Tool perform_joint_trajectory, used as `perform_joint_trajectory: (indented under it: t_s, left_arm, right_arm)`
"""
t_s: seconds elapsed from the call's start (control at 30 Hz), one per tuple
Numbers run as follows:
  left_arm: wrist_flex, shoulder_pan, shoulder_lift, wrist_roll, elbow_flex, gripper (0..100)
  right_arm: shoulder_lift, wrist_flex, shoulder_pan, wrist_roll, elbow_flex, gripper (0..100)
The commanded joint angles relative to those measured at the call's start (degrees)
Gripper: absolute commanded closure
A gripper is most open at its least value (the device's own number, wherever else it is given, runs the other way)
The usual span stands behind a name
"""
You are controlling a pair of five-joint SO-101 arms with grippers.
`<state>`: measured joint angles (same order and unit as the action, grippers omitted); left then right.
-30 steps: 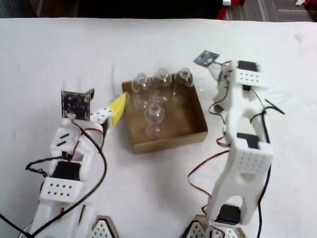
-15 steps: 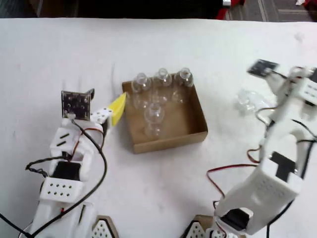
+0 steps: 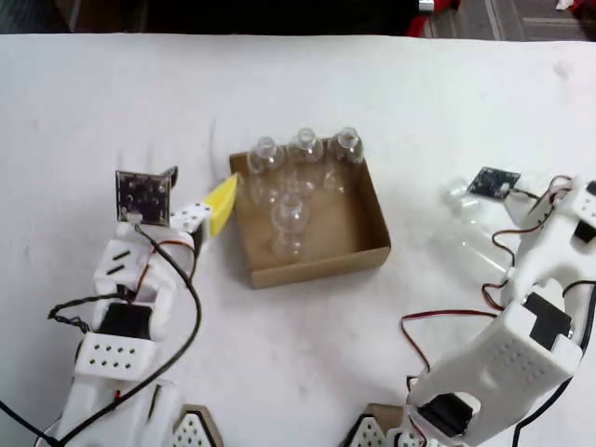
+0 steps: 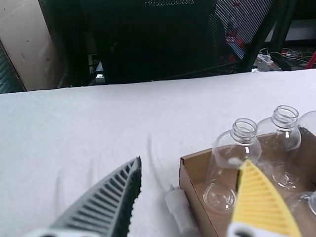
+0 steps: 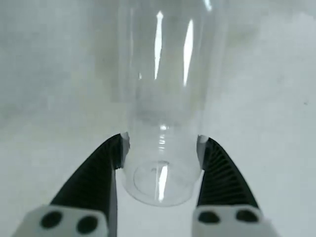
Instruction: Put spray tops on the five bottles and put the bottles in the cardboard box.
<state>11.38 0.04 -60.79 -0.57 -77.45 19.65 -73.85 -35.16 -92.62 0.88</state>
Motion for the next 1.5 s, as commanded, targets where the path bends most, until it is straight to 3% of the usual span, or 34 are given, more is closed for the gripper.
perform_joint_trajectory:
  t_s: [0.0, 0.2, 0.5, 0.9, 1.13, 1.47]
  left_arm:
    - [-1.5, 0.5, -1.8, 0.8, 0.5, 71]
    - [-1.5, 0.5, -1.8, 0.8, 0.5, 71]
    - [-1.5, 0.5, -1.8, 0.8, 0.5, 71]
    - [-1.5, 0.6, -1.8, 0.8, 0.6, 71]
    - [-1.5, 0.5, -1.8, 0.8, 0.6, 71]
    - [-1.5, 0.4, -1.9, 0.8, 0.6, 71]
  right_arm:
    - [-3.2, 7.1, -0.7, -0.7, 3.0, 94.7]
    - [-3.2, 8.2, -0.5, -0.9, 4.7, 93.6]
    - [-3.8, 7.6, -0.6, -0.8, 4.6, 75.4]
    - [-18.6, -12.7, 9.3, -0.4, -2.8, 75.2]
    - [-21.5, -10.4, 17.7, 12.2, -3.0, 75.2]
    - [-9.5, -8.4, 25.5, 18.8, -3.2, 75.4]
